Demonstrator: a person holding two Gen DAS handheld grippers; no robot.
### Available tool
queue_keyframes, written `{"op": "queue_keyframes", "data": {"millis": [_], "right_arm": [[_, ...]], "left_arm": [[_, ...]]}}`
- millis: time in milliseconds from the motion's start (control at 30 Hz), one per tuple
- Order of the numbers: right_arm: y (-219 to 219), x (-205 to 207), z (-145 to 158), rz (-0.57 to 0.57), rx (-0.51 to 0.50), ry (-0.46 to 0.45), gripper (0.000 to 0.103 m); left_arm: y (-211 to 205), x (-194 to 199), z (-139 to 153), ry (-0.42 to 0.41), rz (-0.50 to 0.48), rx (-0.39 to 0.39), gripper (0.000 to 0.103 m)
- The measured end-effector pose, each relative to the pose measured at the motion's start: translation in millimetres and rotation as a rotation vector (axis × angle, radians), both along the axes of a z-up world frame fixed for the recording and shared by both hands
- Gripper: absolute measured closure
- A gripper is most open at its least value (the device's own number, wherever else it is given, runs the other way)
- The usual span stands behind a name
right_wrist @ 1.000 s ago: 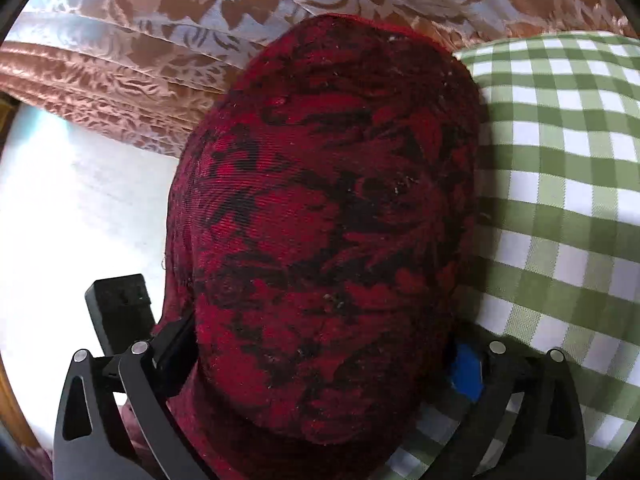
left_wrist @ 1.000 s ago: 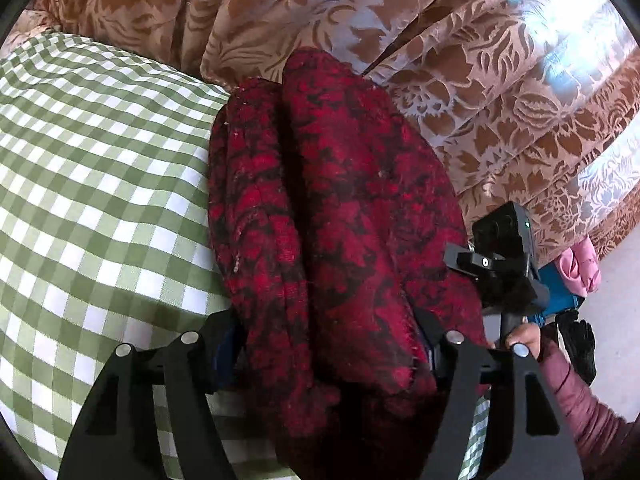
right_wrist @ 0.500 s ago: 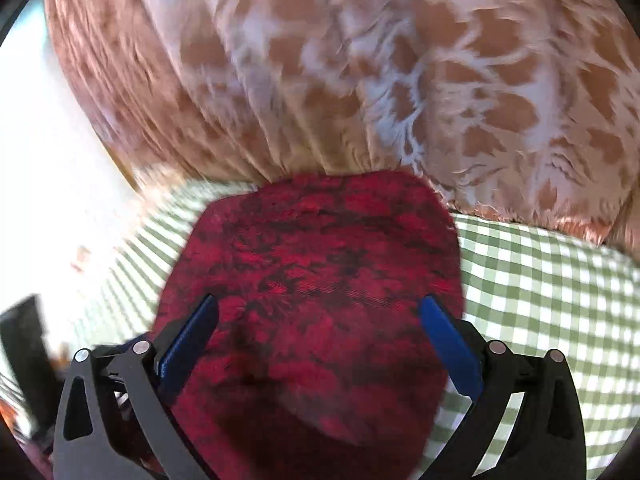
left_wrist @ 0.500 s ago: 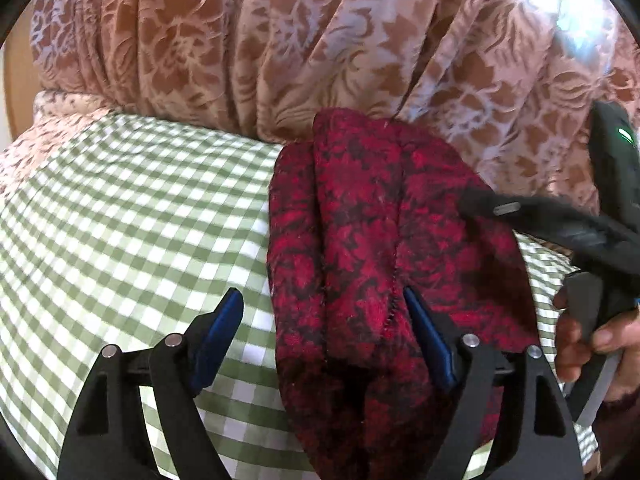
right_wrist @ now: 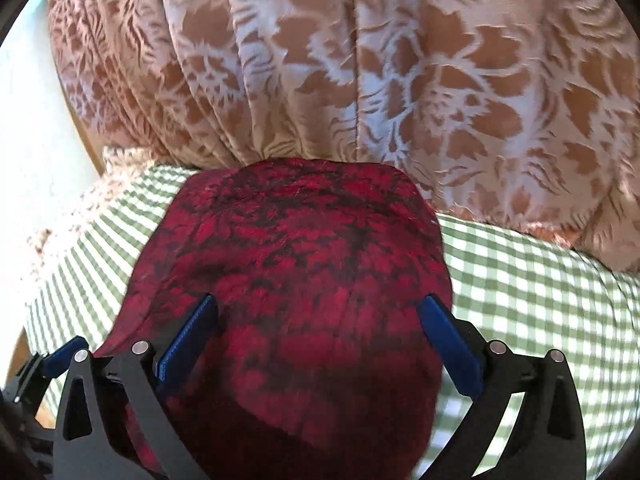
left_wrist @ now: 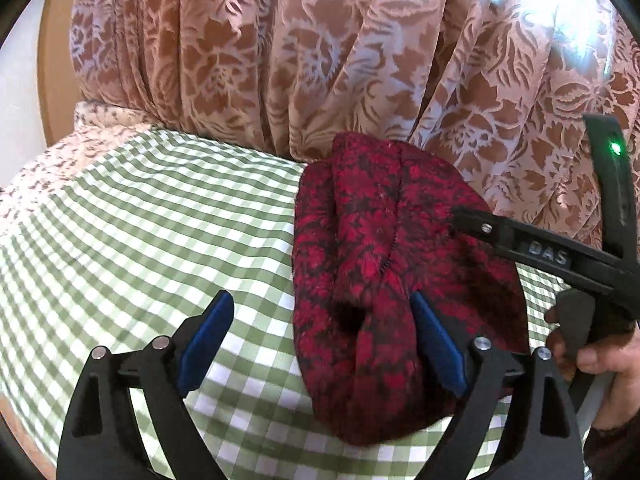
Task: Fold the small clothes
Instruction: 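Release the folded red top and pull both grippers back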
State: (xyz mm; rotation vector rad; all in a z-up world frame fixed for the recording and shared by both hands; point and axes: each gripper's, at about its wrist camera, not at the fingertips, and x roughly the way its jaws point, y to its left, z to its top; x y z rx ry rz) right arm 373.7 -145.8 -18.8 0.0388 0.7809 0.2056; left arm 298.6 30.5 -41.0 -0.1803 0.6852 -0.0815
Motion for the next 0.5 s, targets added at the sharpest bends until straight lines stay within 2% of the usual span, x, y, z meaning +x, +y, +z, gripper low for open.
{"op": "queue_keyframes", "data": {"millis": [267, 500], "right_arm": [[-5, -58, 17, -0.028, 0.012, -0.061, 0.003], [-7, -103, 16, -0.053, -0.008, -0.08, 0.003]], "left_arm": [[7, -34, 15, -0.032, 0.041, 0.033, 0.007], [15, -63, 24, -0.05, 0.096, 0.047, 0.003]]}}
